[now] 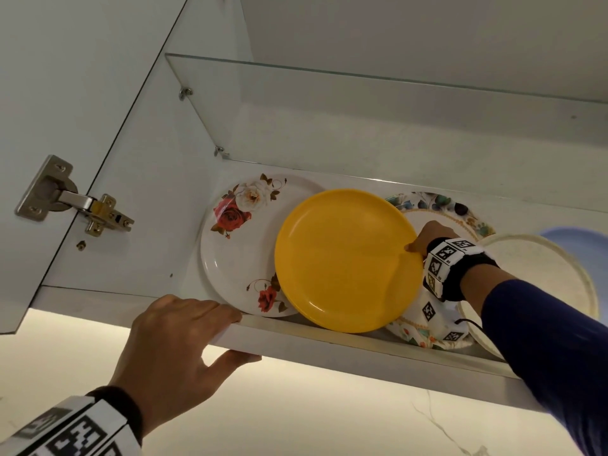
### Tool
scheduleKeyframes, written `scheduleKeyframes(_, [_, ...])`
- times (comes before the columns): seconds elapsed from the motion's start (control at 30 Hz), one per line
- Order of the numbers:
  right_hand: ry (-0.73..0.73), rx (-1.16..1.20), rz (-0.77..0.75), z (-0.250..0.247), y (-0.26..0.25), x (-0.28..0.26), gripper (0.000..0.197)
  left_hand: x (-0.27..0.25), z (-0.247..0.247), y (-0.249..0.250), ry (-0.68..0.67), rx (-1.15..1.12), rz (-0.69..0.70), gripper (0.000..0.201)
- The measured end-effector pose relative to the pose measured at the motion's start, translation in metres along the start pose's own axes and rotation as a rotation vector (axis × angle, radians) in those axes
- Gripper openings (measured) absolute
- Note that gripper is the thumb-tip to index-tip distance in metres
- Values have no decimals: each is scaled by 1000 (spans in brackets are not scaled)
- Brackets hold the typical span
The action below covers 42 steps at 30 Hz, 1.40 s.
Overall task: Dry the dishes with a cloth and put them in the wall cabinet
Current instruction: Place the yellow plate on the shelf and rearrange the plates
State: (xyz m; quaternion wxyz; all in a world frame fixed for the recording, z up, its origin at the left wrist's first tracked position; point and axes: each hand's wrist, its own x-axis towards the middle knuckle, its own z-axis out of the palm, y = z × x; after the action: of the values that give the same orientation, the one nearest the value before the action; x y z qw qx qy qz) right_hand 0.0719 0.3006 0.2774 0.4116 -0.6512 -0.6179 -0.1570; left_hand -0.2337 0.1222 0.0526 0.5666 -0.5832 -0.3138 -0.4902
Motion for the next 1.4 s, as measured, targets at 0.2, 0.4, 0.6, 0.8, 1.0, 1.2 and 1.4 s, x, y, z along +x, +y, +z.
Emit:
scheduleKeyframes(0.2, [-66, 13, -7, -6, -3, -8, 46, 1, -2, 1, -4, -26, -13, 73])
scheduleKeyframes(0.4, [-117, -108, -36, 6, -3, -15, 75, 1, -1, 0, -4, -33, -17, 73])
scheduleKeyframes(0.6, [-151, -128, -41, 15, 5, -15, 56, 1, -1, 1, 7, -24, -15, 71])
scheduleKeyframes(0.8, [-42, -157, -51, 15, 2, -13, 33, 0, 0, 1, 15, -22, -11, 71])
scheduleKeyframes(1.0, [-3, -189, -46, 17, -1, -12, 30, 1, -1, 2, 23, -20, 7, 71])
scheduleKeyframes(1.2, [-57, -135, -33, 13, 7, -9, 37, 0, -1, 2, 8, -13, 2, 73])
scheduleKeyframes(1.4, [-151, 38, 13, 11, 13, -1, 53, 1, -1, 0, -33, -24, 2, 74])
